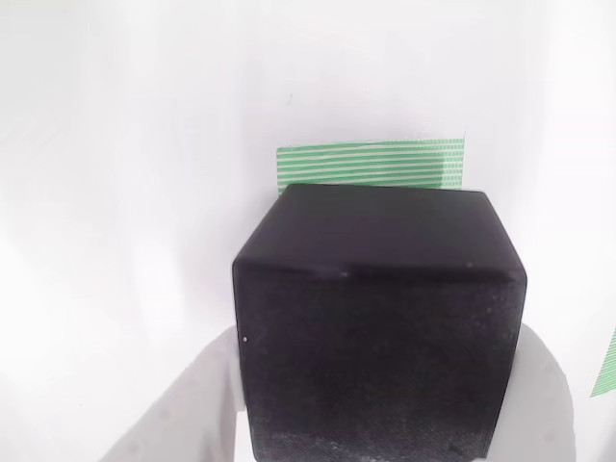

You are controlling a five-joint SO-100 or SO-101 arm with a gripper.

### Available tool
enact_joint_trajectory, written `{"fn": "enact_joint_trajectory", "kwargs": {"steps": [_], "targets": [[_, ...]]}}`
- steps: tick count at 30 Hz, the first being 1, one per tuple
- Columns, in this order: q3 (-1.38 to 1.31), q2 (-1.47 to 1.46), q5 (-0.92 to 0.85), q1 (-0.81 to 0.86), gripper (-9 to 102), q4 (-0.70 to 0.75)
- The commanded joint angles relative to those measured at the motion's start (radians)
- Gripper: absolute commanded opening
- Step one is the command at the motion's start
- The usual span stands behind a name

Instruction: Stack 3 Blocks on the chosen place.

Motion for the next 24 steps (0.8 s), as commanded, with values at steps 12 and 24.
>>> {"fn": "enact_joint_trajectory", "kwargs": {"steps": [12,24], "targets": [[-0.025,-0.034,-0.012,-0.003,38,-0.038],[-0.052,-0.009,-0.014,0.002,40,-0.021]]}}
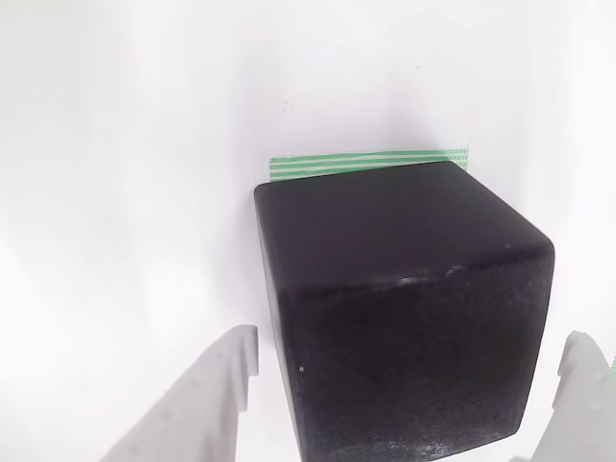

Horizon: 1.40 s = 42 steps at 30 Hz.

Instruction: Stack 3 Blocks on the chosen place.

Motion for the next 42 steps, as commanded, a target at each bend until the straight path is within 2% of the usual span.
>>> {"fn": "enact_joint_trajectory", "kwargs": {"steps": [1,11,16,21,27,33,40,42], "targets": [[-0.051,0.046,-0.006,0.005,40,0.018],[0.043,0.362,-0.078,-0.071,40,0.031],[0.038,0.413,-0.066,-0.242,39,0.038],[0.025,0.379,-0.061,-0.534,39,0.006],[-0.178,0.238,-0.071,-0.818,39,-0.003],[-0.337,0.058,-0.080,-0.997,39,0.008],[-0.492,-0.118,-0.081,-1.114,39,0.038],[-0.525,-0.141,-0.152,-1.135,39,0.043]]}}
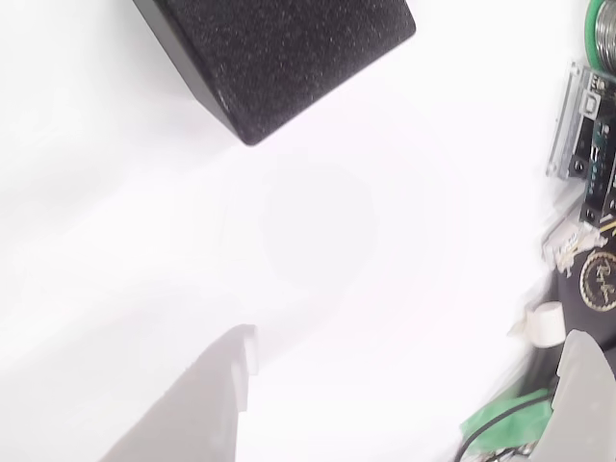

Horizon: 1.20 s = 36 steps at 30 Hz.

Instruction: Stack 3 Blocks on the chosen place.

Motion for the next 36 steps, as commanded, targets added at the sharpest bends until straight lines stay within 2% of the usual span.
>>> {"fn": "enact_joint_trajectory", "kwargs": {"steps": [1,3,6,9,13,24,36], "targets": [[-0.089,-0.014,-0.101,-0.040,39,0.011],[-0.121,-0.035,-0.202,-0.043,39,0.025],[-0.179,-0.071,-0.245,-0.035,39,0.054],[-0.261,-0.130,-0.354,-0.031,39,0.164],[-0.293,-0.167,-0.479,-0.032,39,0.239],[-0.417,-0.261,-0.491,-0.183,39,0.310],[-0.534,-0.391,-0.485,-0.178,39,0.324]]}}
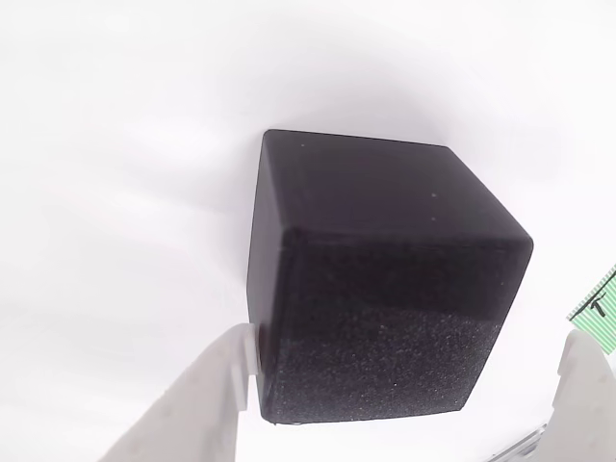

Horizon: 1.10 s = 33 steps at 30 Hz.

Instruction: Stack 3 Blocks on the chosen place.

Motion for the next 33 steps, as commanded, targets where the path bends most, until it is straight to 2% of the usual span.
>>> {"fn": "enact_joint_trajectory", "kwargs": {"steps": [1,10,14,24,33], "targets": [[-0.063,0.000,0.008,0.000,39,0.009],[-0.092,-0.072,0.011,-0.006,34,0.015],[-0.092,-0.074,0.023,-0.009,24,0.015],[-0.063,-0.060,0.048,-0.005,22,0.017],[0.014,0.052,0.048,0.137,22,0.000]]}}
